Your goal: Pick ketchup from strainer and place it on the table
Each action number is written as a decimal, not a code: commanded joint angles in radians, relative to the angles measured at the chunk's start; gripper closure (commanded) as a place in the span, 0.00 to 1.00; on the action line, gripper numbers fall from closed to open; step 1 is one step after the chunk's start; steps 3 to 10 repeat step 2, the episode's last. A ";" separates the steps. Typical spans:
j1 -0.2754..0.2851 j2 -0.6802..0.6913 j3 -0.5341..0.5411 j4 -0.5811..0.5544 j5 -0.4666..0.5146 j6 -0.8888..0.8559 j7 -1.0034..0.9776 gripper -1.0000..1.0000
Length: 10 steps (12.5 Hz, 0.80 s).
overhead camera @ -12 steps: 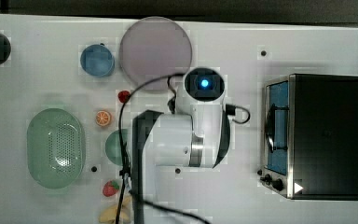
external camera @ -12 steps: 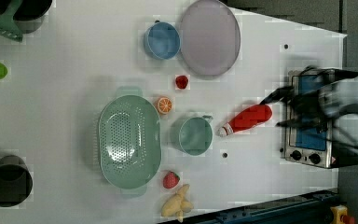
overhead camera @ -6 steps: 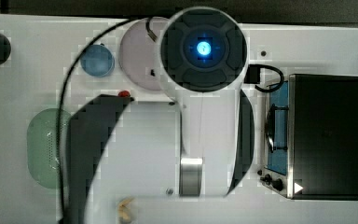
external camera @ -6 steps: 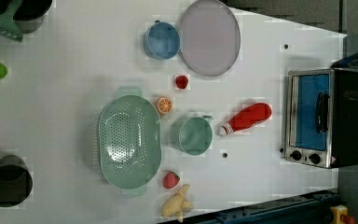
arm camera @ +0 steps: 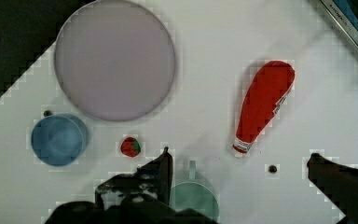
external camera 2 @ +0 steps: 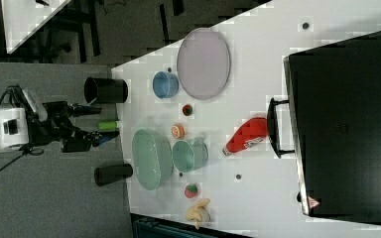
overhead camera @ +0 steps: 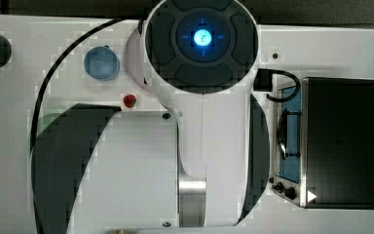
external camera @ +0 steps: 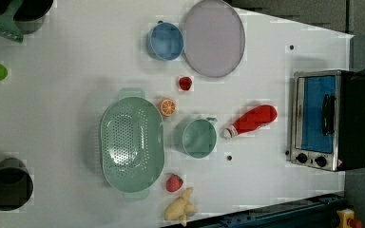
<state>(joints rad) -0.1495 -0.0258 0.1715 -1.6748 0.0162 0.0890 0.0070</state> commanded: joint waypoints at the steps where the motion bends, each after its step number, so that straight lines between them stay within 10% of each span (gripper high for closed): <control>1: -0.019 0.040 -0.022 -0.024 -0.002 -0.004 0.007 0.00; 10: -0.019 0.042 -0.022 -0.025 -0.002 -0.003 0.007 0.00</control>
